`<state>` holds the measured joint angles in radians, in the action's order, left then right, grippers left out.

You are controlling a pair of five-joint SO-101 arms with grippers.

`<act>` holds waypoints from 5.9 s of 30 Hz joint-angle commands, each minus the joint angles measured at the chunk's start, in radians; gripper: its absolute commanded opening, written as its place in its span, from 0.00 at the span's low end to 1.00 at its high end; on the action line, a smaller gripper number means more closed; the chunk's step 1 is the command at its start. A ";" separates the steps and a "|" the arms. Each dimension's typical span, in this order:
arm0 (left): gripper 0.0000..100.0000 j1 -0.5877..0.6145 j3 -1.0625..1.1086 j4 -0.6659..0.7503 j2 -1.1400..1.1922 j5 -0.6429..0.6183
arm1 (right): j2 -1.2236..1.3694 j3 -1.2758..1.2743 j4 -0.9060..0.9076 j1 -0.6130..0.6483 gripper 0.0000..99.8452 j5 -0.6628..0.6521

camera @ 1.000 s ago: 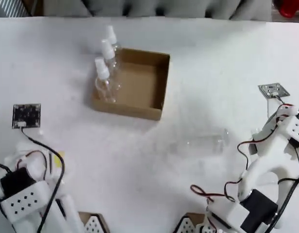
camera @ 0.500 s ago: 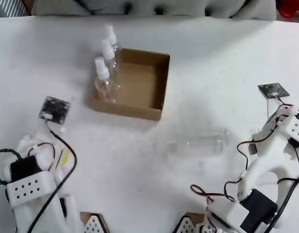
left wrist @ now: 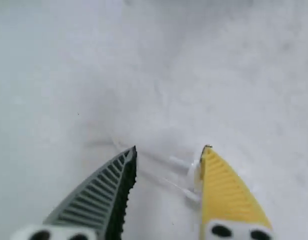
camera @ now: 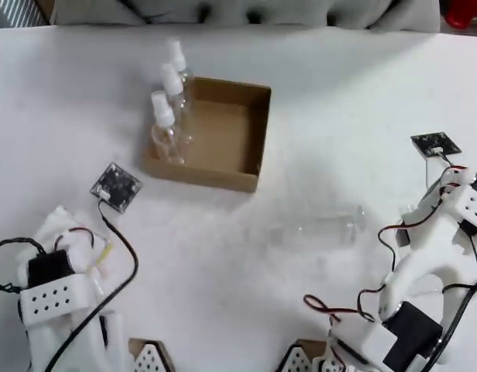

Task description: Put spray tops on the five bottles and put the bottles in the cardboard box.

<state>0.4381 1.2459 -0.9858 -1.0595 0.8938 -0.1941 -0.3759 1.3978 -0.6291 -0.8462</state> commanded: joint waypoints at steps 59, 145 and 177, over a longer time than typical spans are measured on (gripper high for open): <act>0.02 -0.191 0.222 -0.101 0.010 0.021 | -0.044 -0.117 -0.108 0.044 0.02 0.000; 0.19 -0.361 -0.485 0.040 0.665 0.353 | -0.044 -0.052 -0.002 0.065 0.02 0.000; 0.05 -0.343 -0.667 0.031 1.113 0.446 | -0.042 -0.054 -0.051 0.059 0.02 0.000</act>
<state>0.0913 0.6291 -0.9597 0.0499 1.3280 -0.1941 -0.4741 1.3564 -0.5738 -0.8462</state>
